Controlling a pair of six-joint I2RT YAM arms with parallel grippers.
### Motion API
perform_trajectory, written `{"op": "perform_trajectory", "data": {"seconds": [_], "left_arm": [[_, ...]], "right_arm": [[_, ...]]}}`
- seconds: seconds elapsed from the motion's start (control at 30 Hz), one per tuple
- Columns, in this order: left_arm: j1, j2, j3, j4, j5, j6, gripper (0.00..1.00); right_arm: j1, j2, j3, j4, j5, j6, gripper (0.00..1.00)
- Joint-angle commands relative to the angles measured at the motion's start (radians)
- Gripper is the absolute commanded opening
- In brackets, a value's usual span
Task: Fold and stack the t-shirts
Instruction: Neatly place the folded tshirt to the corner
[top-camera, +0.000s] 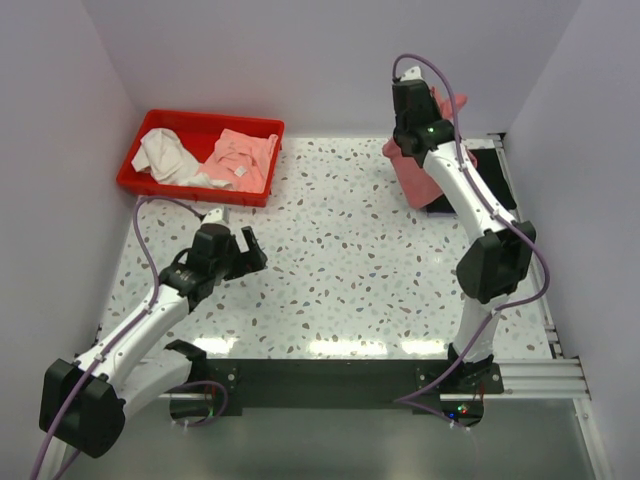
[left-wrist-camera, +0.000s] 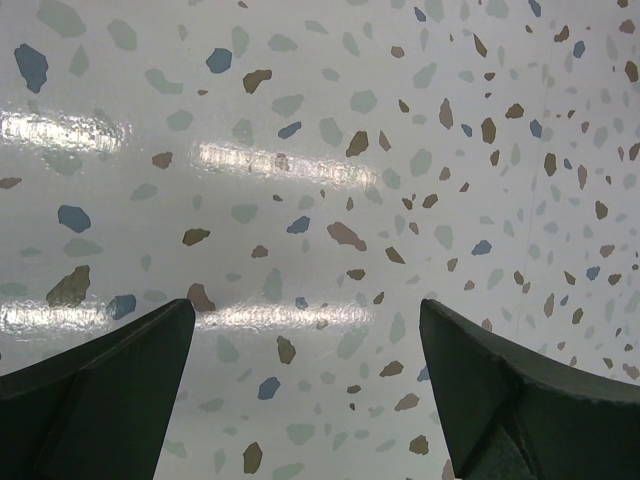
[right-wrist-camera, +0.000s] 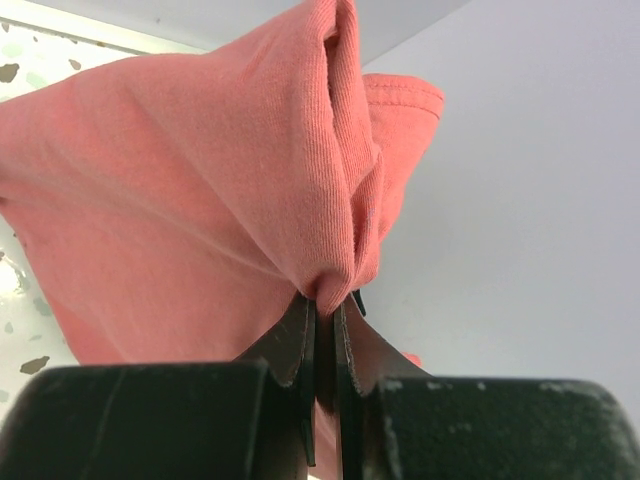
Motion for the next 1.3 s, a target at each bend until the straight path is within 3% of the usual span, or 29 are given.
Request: {"op": "perform_trajectory", "data": {"seconds": [0.0,0.5,0.8,1.27], "left_arm": [[0.000,-0.014,-0.005,0.029,-0.007,-0.015,1.00],[0.000,0.003,0.000,0.037,-0.004,-0.012,1.00],[0.000,0.012,0.001,0.037,-0.007,-0.011,1.00],[0.000,0.036,0.013,0.017,-0.029,-0.012,1.00]], "right_arm": [[-0.015,-0.086,0.080,-0.004,0.014,0.012,0.00],[-0.033,-0.066,0.195,-0.127,-0.097,0.090,0.00],[-0.061,-0.060,0.177,-0.143,-0.100,0.104,0.00],[-0.214,0.035,0.097,-0.121,-0.212,0.168,0.00]]}}
